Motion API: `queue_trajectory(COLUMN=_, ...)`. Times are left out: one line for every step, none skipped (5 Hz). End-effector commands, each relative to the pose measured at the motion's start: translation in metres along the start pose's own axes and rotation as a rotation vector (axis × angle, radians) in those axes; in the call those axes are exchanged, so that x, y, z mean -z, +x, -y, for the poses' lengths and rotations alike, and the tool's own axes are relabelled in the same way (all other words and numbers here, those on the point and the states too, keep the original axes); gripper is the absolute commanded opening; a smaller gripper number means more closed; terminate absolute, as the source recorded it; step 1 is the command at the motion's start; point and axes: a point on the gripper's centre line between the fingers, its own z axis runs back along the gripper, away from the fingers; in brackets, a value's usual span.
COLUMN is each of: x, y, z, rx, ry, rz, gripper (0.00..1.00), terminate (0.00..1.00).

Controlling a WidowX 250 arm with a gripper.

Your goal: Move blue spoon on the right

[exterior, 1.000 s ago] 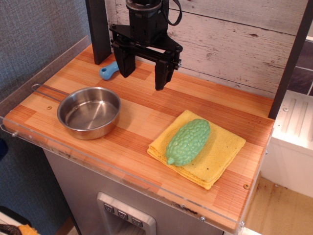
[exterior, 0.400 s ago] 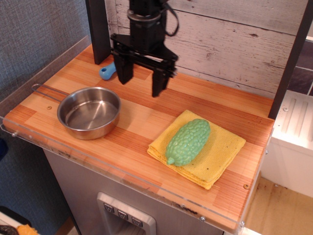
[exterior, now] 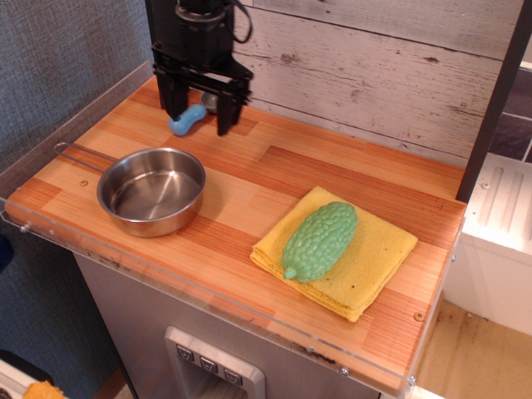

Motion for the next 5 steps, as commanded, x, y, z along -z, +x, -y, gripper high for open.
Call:
queue_trajectory(x=-0.004, y=0.042, z=-0.022, rx=0.037, ry=0.054, rz=0.071, gripper=1.0, terminate=0.0)
queue_trajectory(x=0.001, y=0.049, z=-0.018, rx=0.078, ry=0.044, rz=0.089, gripper=1.0, terminate=0.0)
queue_trajectory(x=0.021, y=0.046, z=-0.007, rx=0.101, ry=0.006, rz=0.079, gripper=1.0, terminate=0.0)
queue_trajectory(x=0.029, y=0.042, z=-0.011, rx=0.083, ry=-0.01, rz=0.072, gripper=1.0, terminate=0.0)
queue_trajectory(x=0.031, y=0.037, z=-0.015, rx=0.07, ry=-0.015, rz=0.062, gripper=1.0, terminate=0.0)
